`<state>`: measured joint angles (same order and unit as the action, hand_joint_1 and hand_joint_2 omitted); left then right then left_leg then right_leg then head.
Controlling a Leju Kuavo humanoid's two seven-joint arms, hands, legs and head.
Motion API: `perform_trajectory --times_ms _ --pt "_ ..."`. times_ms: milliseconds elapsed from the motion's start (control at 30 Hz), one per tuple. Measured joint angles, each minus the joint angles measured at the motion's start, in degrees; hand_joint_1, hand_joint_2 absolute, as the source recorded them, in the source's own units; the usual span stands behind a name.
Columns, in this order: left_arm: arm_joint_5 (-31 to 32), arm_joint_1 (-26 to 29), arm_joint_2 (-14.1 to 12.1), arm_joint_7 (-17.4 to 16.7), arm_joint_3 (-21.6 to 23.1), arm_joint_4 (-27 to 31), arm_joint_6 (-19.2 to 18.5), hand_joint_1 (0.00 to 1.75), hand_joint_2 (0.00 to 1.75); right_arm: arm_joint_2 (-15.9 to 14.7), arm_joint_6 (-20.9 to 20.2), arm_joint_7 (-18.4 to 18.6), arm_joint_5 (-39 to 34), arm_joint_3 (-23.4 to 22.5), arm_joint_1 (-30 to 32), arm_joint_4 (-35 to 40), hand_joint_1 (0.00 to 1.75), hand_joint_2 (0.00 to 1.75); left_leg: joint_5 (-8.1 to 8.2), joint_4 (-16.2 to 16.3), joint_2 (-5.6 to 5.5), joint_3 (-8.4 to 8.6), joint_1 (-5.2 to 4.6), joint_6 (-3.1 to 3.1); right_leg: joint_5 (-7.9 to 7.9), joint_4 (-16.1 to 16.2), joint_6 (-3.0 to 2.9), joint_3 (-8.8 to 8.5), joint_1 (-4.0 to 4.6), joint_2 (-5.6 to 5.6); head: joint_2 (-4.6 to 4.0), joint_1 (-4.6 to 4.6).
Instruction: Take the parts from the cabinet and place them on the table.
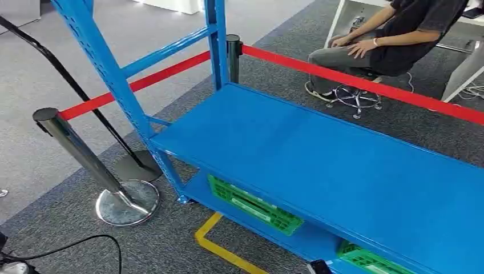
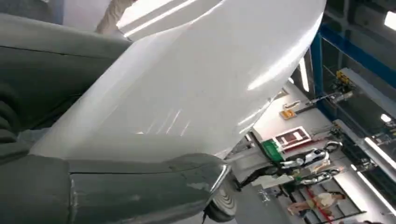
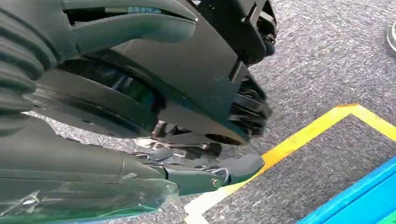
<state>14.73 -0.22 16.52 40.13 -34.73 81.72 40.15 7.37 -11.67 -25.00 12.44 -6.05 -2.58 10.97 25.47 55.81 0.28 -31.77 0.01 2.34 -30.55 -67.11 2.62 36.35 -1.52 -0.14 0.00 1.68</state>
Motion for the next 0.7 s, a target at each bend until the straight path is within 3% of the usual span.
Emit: perform_trajectory --times_ms 33,67,100,200,233,267,300,333,367,500,600,700 --pt "0.0 0.0 0.0 0.0 0.02 0.0 0.0 1.75 1.75 -0.02 -0.11 0.02 -0.07 0.0 -0.06 0.0 0.0 1.75 0.24 0.37 -0.25 0.04 0.14 -0.49 2.94 5.92 -0.09 -2.76 -0.07 0.07 0.0 0.04" --pt "0.0 -0.01 0.0 0.0 0.0 0.0 0.0 1.75 1.75 -0.02 -0.26 0.09 -0.15 -0.02 -0.13 0.0 0.0 1.75 0.46 0.76 -0.49 -0.09 0.19 -1.02 3.12 9.43 -0.04 -4.33 -0.21 0.93 0.0 0.07" --pt "0.0 -0.01 -0.04 0.0 -0.04 0.0 0.0 1.75 1.75 -0.02 -0.55 0.2 -0.24 -0.02 -0.24 0.0 0.0 1.75 0.75 1.34 -0.88 -0.63 -0.17 -1.63 2.63 9.82 -0.22 -5.13 0.02 1.4 0.0 0.07" --pt "0.09 -0.05 -0.04 0.0 -0.04 0.0 0.0 1.75 1.75 -0.02 -0.59 0.33 -0.17 -0.07 0.12 -0.02 0.0 1.75 0.27 1.22 -1.17 -0.61 0.38 -2.65 2.76 9.34 -1.2 -4.71 0.55 0.72 0.0 -0.15" --pt "0.13 -0.04 -0.09 0.0 -0.07 0.0 0.0 1.75 1.75 -0.02 -0.41 0.26 -0.04 -0.07 0.09 -0.02 0.0 1.75 0.5 1.4 -1.27 -0.71 0.47 -2.93 3.05 9.69 -1.75 -4.8 0.2 0.49 0.0 -0.07" --pt "0.22 -0.03 -0.13 0.0 -0.07 -0.02 0.0 1.75 1.75 -0.02 -0.22 0.13 0.09 -0.07 0.03 -0.02 0.0 1.75 1.2 1.95 -0.92 -0.86 0.54 -3.26 3.05 9.61 -1.77 -4.7 0.37 0.36 0.0 -0.33" --pt "0.24 -0.06 -0.13 0.0 -0.02 -0.02 0.0 1.75 1.75 -0.02 -0.2 0.0 0.13 -0.07 -0.05 -0.02 0.0 1.75 0.7 1.2 -0.92 -0.61 0.44 -1.56 2.84 9.43 -1.48 -4.71 0.53 0.49 0.0 -0.83" --pt "0.26 -0.04 -0.15 0.0 -0.02 -0.04 -0.02 1.75 1.75 0.0 -0.26 0.0 0.11 -0.04 -0.1 -0.02 0.0 1.75 0.33 1.37 -0.92 -0.66 0.43 -0.67 2.78 9.39 -1.6 -4.75 0.71 0.44 0.0 -0.87" --pt "0.28 -0.03 -0.15 0.0 -0.07 -0.04 0.0 1.75 1.75 0.0 -0.55 0.0 0.0 -0.05 -0.1 -0.02 0.0 1.75 0.32 1.29 -0.93 -0.7 0.47 -0.66 2.81 9.4 -1.67 -4.72 0.79 0.42 0.0 -0.92" --pt "0.85 -0.04 -0.15 0.0 -0.07 -0.04 -0.02 1.75 1.75 0.0 -0.55 -0.07 0.29 -0.07 -0.07 -0.02 0.0 1.75 0.12 1.18 -0.93 -0.67 0.68 -1.39 2.75 9.27 -1.9 -4.65 1.03 0.4 0.0 -0.94" --pt "1.01 -0.04 -0.15 0.0 -0.07 -0.04 0.0 1.75 1.75 0.0 -0.31 -0.13 0.66 -0.07 -0.03 -0.02 0.0 1.75 0.18 1.12 -0.93 -0.7 0.87 -3.15 2.69 9.12 -2.02 -4.51 1.12 0.4 0.0 -0.87" --pt "1.35 -0.04 -0.11 0.0 -0.09 -0.04 -0.02 1.75 1.75 0.0 -0.76 0.2 0.37 -0.07 -0.03 -0.02 0.0 1.75 0.27 1.12 -0.93 -0.73 0.88 -3.39 2.68 9.14 -2.03 -4.53 1.12 0.39 0.0 -0.87"
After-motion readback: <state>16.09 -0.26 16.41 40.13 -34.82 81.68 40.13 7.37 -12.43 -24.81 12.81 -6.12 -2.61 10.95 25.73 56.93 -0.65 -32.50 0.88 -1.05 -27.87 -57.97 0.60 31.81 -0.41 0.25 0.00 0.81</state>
